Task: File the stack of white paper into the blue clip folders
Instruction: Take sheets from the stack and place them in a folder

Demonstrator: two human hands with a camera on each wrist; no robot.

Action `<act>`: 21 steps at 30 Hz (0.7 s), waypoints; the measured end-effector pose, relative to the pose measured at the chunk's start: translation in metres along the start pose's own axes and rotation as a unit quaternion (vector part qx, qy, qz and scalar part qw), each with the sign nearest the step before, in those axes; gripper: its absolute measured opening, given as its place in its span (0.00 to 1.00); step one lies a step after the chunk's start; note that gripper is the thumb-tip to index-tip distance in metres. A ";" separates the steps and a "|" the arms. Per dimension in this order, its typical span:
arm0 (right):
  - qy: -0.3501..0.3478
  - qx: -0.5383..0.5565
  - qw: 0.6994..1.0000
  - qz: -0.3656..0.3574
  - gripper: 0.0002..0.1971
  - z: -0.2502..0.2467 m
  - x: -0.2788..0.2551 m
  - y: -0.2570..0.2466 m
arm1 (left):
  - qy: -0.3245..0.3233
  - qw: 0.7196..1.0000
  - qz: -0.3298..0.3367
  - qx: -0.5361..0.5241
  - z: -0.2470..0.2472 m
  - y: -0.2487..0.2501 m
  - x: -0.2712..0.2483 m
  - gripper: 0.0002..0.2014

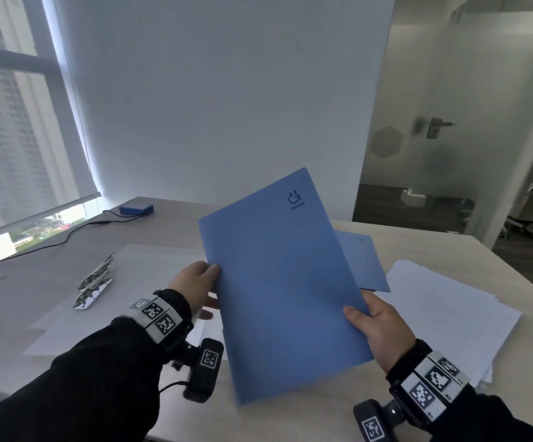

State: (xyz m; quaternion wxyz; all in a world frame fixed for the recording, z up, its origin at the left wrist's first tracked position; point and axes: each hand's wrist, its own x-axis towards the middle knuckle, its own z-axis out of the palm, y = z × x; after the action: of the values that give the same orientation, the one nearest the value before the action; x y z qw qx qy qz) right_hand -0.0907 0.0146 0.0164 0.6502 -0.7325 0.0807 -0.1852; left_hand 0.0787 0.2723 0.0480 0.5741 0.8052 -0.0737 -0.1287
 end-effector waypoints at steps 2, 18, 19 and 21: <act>0.007 0.014 1.000 0.008 0.17 0.004 0.001 0.002 | 0.012 0.984 -0.049 -0.169 0.011 0.003 -0.007 0.13; 0.037 0.089 0.992 0.082 0.16 -0.018 0.008 0.008 | 0.002 0.944 -0.042 -0.327 0.067 0.003 0.012 0.07; 0.038 0.052 0.993 0.100 0.17 -0.023 0.008 0.007 | -0.001 0.945 -0.039 -0.325 0.069 0.004 0.014 0.06; 0.043 -0.014 0.991 0.127 0.18 -0.036 0.009 0.011 | -0.005 0.943 -0.037 -0.330 0.072 0.004 0.019 0.03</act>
State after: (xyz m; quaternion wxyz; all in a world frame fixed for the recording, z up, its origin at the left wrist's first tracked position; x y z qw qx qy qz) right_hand -0.0943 -0.0231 0.0102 0.6539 -0.7168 0.2034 -0.1314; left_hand 0.0759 0.2003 0.0272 0.8021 0.5721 -0.0007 -0.1710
